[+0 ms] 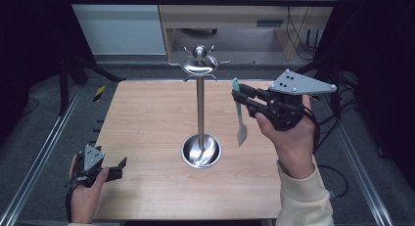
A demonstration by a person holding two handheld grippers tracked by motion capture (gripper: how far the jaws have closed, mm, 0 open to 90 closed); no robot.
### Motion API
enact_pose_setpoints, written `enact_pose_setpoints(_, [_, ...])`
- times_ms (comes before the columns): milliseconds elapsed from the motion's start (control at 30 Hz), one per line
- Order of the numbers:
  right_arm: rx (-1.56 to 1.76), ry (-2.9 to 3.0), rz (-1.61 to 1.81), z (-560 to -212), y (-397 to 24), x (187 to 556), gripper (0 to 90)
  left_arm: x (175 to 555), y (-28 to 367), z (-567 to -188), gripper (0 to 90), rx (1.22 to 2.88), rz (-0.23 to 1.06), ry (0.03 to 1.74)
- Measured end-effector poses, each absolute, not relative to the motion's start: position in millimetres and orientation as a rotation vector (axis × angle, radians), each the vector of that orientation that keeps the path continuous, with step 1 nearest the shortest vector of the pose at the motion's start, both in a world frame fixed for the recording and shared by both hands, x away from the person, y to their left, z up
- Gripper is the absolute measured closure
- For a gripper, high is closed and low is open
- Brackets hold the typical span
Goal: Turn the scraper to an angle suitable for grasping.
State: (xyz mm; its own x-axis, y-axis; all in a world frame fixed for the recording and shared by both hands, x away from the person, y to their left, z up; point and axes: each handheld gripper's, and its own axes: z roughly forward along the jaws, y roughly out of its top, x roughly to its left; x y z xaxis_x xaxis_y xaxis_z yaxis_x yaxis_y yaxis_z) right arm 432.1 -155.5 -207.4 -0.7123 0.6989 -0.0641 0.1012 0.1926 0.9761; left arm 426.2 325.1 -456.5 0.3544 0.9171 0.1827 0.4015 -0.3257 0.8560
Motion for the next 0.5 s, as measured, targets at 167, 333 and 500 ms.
enact_pose_setpoints(167, [0.735, 1.969, 1.555, -206, -152, 432, 74.3, 426, 325, -456, 3.5, 1.891, 0.896, 1.148])
enact_pose_setpoints(333, [0.724, 1.974, 1.56, -206, -147, 433, 74.3, 427, 324, -457, 3.4, 1.895, 0.894, 1.147])
enact_pose_setpoints(500, [0.703, 1.977, 1.553, -204, -134, 431, 74.3, 427, 325, -457, 3.4, 1.898, 0.896, 1.145])
